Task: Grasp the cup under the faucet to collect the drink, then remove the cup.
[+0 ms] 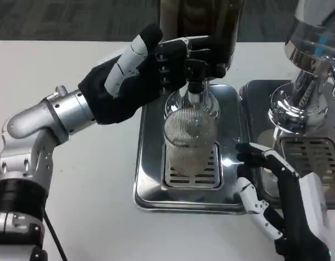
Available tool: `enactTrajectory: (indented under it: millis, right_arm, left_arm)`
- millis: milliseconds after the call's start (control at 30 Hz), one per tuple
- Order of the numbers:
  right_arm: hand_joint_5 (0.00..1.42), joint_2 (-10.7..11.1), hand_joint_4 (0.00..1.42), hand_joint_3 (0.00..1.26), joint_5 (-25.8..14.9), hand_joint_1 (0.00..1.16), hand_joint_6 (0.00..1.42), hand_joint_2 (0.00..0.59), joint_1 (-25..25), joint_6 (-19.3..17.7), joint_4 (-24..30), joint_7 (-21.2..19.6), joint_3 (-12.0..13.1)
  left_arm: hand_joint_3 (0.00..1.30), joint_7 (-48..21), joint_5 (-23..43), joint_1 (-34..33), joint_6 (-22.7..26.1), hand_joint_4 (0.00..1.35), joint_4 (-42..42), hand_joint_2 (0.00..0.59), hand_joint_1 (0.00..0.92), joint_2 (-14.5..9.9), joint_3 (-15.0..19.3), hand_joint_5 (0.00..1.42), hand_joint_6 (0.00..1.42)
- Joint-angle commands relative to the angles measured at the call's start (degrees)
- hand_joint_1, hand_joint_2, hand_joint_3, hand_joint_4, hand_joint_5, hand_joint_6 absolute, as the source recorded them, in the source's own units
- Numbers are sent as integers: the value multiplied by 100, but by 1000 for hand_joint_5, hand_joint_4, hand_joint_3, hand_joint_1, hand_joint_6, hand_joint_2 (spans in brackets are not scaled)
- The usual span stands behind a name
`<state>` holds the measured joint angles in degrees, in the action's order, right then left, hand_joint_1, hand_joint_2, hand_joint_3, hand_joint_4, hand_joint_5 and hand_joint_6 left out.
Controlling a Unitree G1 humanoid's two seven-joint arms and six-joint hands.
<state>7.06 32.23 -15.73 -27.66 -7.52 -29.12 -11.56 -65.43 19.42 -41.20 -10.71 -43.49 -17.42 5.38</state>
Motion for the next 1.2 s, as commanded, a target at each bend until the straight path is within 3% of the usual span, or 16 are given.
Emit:
enactTrajectory:
  millis: [33, 700, 1200]
  right_arm:
    - [432, 6, 435, 406, -8, 294, 267, 441, -17, -43, 29, -13, 37]
    - [363, 54, 393, 365, -48, 291, 230, 444, -86, 12, 212, 186, 103]
    - [315, 26, 341, 327, -91, 291, 228, 444, -33, 41, 210, 371, 149]
  left_arm:
    - [240, -20, -179, -52, -222, 180, -55, 118, 0, 31, -126, 205, 38]
    - [242, 417, -674, 40, -1700, 172, -525, 128, 0, 0, -287, 198, 52]
    - [230, 758, -1055, 104, -2782, 168, -673, 103, 0, -54, -482, 190, 54]
